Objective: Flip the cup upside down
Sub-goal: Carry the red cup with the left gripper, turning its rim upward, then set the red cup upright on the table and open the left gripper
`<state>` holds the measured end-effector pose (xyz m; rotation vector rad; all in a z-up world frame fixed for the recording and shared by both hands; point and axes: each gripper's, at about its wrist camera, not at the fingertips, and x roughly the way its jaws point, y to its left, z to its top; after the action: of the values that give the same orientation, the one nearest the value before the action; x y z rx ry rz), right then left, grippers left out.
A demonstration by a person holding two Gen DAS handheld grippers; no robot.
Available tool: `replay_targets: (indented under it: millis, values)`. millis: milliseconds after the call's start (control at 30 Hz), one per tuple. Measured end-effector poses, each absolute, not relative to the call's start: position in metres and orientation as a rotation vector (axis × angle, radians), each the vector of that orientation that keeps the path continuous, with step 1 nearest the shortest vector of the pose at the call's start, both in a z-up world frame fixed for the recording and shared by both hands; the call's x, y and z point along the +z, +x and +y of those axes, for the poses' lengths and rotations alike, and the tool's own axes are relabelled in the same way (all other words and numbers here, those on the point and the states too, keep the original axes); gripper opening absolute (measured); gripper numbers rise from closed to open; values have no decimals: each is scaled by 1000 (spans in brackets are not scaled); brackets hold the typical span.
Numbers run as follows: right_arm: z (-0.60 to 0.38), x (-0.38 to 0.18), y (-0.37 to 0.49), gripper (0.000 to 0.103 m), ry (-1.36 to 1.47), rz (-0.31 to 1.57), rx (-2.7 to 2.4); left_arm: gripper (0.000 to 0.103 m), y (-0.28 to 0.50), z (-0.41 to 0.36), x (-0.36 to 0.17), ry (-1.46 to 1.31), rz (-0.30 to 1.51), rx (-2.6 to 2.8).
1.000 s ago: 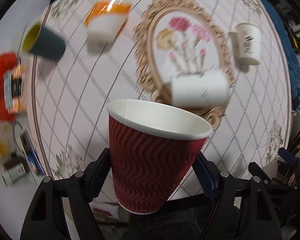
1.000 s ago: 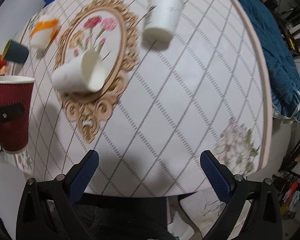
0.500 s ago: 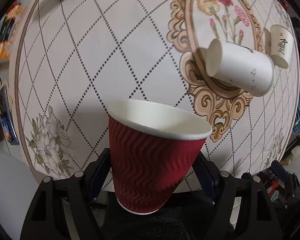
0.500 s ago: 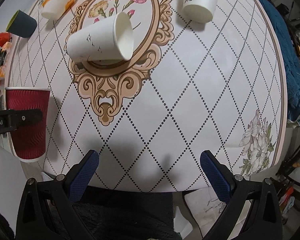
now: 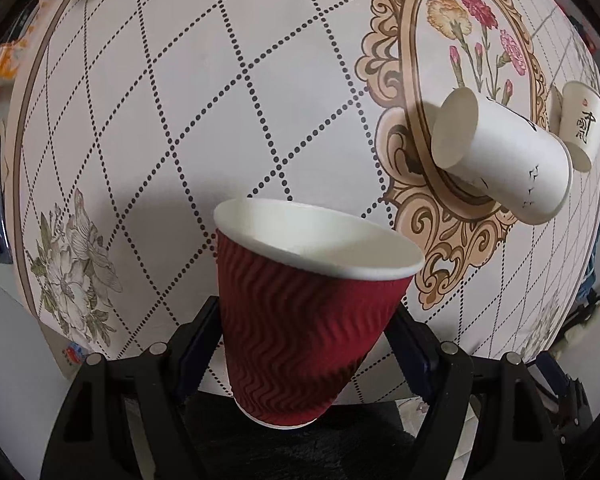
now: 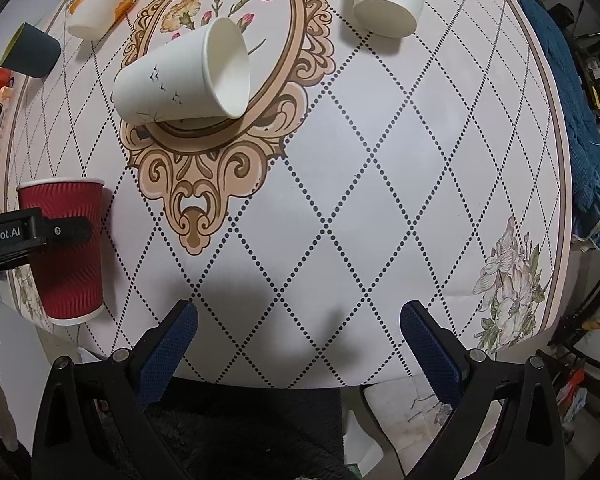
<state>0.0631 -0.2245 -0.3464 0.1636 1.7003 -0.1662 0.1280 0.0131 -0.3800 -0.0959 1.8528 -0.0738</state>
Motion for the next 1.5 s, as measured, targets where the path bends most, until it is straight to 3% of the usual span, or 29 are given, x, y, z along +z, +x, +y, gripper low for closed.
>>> replay_targets:
  millis: [1000, 1267, 1500]
  values:
    - [-247, -348, 53, 103, 205, 1681, -198, 86, 126, -17, -389, 17, 1817, -52]
    - [-267, -344, 39, 103, 218, 1665, -196, 86, 116, -33, -331, 125, 1694, -59]
    - [-245, -302, 32, 103, 237, 1605, -157, 86, 95, -20, -259, 235, 1527, -56]
